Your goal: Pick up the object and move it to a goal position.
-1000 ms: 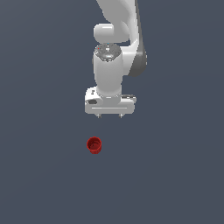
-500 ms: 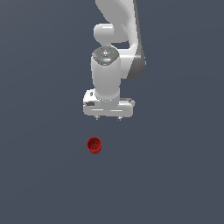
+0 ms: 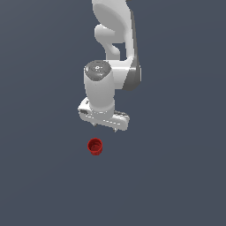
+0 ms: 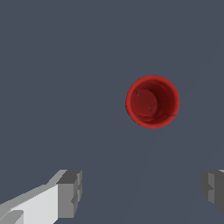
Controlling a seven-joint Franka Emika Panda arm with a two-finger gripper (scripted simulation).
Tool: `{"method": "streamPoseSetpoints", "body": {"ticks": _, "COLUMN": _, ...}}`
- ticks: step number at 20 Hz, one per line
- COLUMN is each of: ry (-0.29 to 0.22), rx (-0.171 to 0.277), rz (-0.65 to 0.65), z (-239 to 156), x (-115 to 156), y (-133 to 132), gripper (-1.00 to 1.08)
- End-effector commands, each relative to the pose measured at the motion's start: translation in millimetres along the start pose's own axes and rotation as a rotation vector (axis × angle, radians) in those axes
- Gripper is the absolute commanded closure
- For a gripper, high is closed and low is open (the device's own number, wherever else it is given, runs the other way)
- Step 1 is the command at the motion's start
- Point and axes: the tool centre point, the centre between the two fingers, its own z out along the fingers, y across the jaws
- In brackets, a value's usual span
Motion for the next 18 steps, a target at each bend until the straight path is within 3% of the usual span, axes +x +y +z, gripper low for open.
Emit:
{"method": "streamPoseSetpoints", "body": {"ticks": 1, "ry": 0.0, "rx": 0.0, "rz": 0.081, "z": 9.0, "x": 10.4, "y": 5.4, "gripper": -0.92}}
{"method": "streamPoseSetpoints", "body": {"ticks": 10, "ry": 0.002, "rx": -0.004, "rz": 0.351, "z": 41.0, "x": 43.0, "y": 24.5, "gripper": -0.92}}
{"method": "streamPoseSetpoints", "body": {"ticks": 18, "ry": 0.005, "rx": -0.008, "rz": 0.483, "z": 58.0, "x": 57.5, "y": 34.5, "gripper": -0.92}}
